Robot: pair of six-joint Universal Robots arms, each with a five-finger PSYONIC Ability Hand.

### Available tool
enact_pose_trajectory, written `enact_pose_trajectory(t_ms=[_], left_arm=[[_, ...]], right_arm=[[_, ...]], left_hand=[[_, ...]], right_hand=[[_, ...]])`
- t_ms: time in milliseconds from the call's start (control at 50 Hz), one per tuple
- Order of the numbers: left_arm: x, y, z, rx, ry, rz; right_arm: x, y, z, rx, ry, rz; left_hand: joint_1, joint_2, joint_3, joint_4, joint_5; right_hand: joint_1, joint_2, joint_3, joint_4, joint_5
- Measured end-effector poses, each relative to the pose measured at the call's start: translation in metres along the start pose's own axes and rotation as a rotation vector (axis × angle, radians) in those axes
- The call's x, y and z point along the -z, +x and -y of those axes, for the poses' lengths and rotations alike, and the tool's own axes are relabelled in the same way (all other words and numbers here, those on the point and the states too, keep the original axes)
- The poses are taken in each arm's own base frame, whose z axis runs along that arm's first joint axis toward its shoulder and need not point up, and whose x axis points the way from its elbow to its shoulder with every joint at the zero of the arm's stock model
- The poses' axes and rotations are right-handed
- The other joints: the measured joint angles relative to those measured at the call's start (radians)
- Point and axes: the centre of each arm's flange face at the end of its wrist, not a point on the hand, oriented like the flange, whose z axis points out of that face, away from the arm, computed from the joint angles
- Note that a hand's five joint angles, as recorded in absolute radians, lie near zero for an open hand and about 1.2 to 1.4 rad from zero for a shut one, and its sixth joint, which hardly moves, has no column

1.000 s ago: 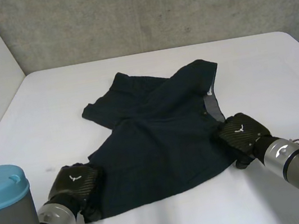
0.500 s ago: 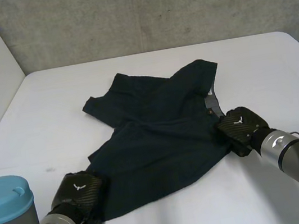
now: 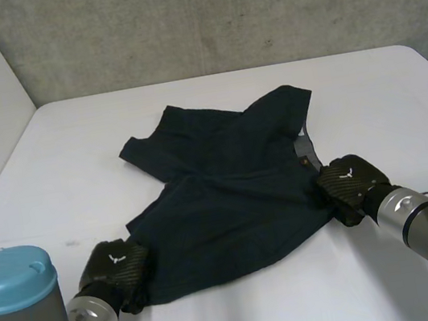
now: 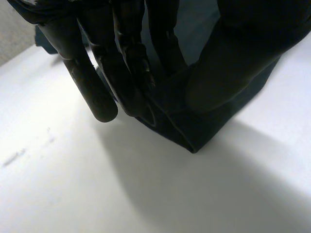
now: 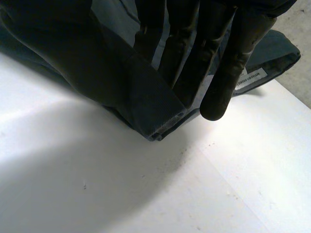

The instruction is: Fold the shorts.

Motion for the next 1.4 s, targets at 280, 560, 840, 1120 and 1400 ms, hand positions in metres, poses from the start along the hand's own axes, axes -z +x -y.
enact_pose_trajectory(t_ms=[280, 560, 840, 1120, 1400], left_arm=[[0.035, -0.015, 0.038, 0.002, 0.119, 0.034], [0.089, -0.018, 0.054, -0.067, 0.078, -0.044], [0.051, -0.023, 0.087, -0.136, 0.156, -0.034], [-0.103, -0.019, 0.168, -0.213, 0.432, 0.088], [-0.215, 0.009, 0.153, -0.216, 0.522, 0.145]], right_arm=[[0.043, 0.002, 0.025, 0.003, -0.116, 0.024], [0.145, -0.011, 0.066, 0.141, -0.28, 0.158], [0.119, 0.025, 0.066, 0.101, -0.295, 0.154], [0.013, 0.094, 0.052, -0.084, -0.228, -0.129], [-0.068, 0.104, 0.029, 0.004, -0.123, -0.371]], left_hand=[[0.0, 0.013, 0.013, 0.023, 0.0], [0.0, 0.013, 0.013, 0.023, 0.0], [0.0, 0.013, 0.018, 0.023, 0.0], [0.0, 0.013, 0.019, 0.023, 0.0], [-0.009, -0.022, -0.018, -0.016, -0.012]], right_hand=[[0.0, 0.0, 0.0, 0.0, 0.0], [0.0, 0.0, 0.0, 0.0, 0.012], [0.022, 0.0, 0.0, 0.004, 0.013], [0.023, 0.0, 0.0, 0.004, 0.018], [0.003, -0.041, -0.047, -0.048, -0.019]])
